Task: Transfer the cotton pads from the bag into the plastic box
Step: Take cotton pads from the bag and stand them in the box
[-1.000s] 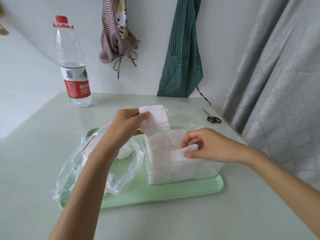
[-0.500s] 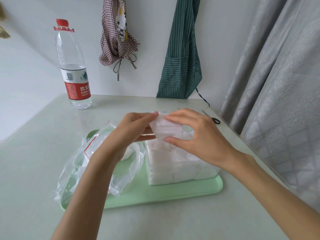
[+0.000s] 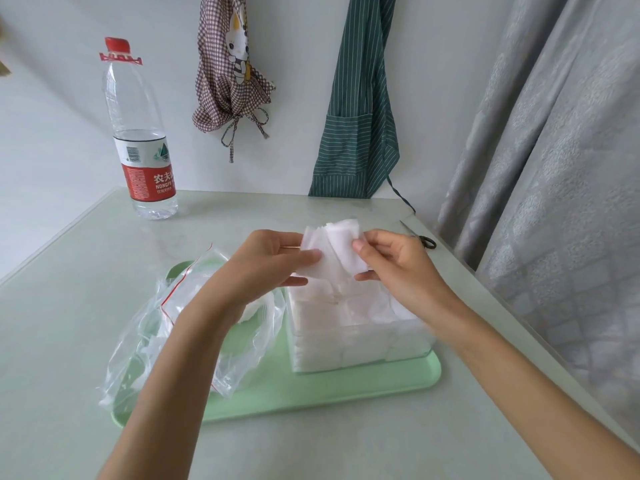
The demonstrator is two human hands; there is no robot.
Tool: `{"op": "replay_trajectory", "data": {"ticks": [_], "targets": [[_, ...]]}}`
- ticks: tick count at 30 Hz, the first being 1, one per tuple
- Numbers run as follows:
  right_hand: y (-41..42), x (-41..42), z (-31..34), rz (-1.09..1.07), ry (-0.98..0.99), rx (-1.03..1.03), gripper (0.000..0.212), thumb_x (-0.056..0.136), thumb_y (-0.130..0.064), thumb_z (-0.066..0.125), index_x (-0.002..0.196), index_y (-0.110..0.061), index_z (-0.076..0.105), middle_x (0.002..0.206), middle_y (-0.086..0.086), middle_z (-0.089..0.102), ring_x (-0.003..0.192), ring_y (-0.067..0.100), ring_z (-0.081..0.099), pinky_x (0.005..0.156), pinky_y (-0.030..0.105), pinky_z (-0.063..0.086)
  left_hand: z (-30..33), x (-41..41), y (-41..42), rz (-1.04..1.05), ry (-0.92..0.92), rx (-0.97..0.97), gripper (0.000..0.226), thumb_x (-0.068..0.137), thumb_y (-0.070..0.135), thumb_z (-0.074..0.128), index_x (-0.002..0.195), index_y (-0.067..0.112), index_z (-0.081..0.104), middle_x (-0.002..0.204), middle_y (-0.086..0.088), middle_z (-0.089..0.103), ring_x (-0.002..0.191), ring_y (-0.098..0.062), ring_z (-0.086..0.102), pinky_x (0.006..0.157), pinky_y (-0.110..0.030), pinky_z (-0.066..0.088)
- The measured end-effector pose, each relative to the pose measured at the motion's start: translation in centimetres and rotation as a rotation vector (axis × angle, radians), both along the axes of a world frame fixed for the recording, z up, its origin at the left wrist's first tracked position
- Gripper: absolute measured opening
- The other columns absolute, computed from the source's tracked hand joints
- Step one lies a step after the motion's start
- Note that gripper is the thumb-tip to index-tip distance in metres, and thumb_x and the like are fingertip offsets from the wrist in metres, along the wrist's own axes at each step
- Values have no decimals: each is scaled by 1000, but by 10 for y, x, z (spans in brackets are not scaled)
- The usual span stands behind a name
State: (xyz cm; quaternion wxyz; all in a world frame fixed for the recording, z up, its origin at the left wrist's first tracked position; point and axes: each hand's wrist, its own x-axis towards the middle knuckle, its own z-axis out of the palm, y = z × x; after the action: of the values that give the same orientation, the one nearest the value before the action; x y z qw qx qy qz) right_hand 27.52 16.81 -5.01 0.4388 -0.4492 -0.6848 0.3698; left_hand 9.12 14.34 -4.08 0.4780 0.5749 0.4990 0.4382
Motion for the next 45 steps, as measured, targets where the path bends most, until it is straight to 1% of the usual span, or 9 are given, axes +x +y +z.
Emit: {"op": "replay_trajectory", "data": {"ticks": [4, 9, 15, 19, 22, 29, 36, 41, 45], "targets": [[-3, 4, -7, -131, 168, -129, 21, 97, -13, 51, 79, -12, 63, 64, -8, 49, 61, 2, 53, 62, 14, 53, -1, 5, -4, 63, 33, 28, 21, 88, 2, 59, 90, 21, 68, 86, 4, 74, 79, -7, 71, 68, -14, 55], [-5, 25, -6, -210, 251, -171, 22, 96, -12, 51, 85, 5, 61, 63, 1, 42, 61, 8, 47, 71, 23, 58, -12, 8, -9, 160, 153, 34, 17, 88, 3, 57, 99, 13, 63, 92, -4, 70, 88, -20, 69, 79, -29, 58], [-16, 48, -8, -279, 333, -146, 18, 95, -15, 54, 81, -7, 62, 75, 4, 37, 66, 8, 43, 69, 19, 57, -18, 28, -15, 200, 221, -46, 14, 90, 24, 59, 86, 12, 66, 81, -4, 72, 80, -22, 70, 83, -40, 56], [-22, 54, -8, -272, 332, -140, 24, 95, -15, 54, 73, -11, 60, 70, 2, 33, 65, 9, 40, 73, 22, 58, -16, 31, -23, 309, 936, 137, 16, 86, 40, 58, 91, 29, 68, 92, 11, 69, 95, -20, 62, 73, -28, 42], [-22, 56, -8, -259, 329, -122, 21, 95, -15, 53, 78, -6, 61, 75, 5, 34, 68, 10, 41, 71, 20, 57, -11, 20, -17, 265, 1156, 211, 21, 79, 38, 64, 99, 32, 67, 103, 14, 65, 106, -15, 52, 73, -25, 34], [-22, 56, -7, -245, 356, -134, 19, 95, -16, 54, 79, -9, 62, 78, 5, 36, 73, 11, 42, 74, 22, 57, -7, 17, 4, 69, 1162, 260, 45, 83, 60, 54, 111, 27, 63, 109, 9, 63, 108, -16, 47, 84, -27, 39], [-24, 61, -6, -244, 351, -141, 19, 95, -15, 54, 80, -11, 64, 75, 3, 40, 71, 10, 43, 69, 19, 56, -2, 6, 20, -171, 1142, 184, 41, 88, 46, 57, 119, 19, 60, 127, 2, 51, 117, -19, 36, 100, -32, 33], [-20, 63, -6, -239, 325, -136, 17, 95, -16, 54, 90, -4, 65, 86, 6, 44, 80, 17, 44, 68, 19, 56, 5, 10, 23, -319, 1346, 178, 43, 84, 56, 55, 116, 29, 61, 130, 9, 46, 118, -15, 32, 91, -25, 26], [-20, 62, -6, -228, 331, -147, 17, 94, -16, 54, 84, -5, 63, 83, 6, 40, 79, 17, 42, 70, 22, 56, -6, 18, 17, -194, 1394, 423, 41, 71, 62, 67, 103, 36, 62, 120, 11, 50, 109, -12, 38, 86, -25, 30]]}}
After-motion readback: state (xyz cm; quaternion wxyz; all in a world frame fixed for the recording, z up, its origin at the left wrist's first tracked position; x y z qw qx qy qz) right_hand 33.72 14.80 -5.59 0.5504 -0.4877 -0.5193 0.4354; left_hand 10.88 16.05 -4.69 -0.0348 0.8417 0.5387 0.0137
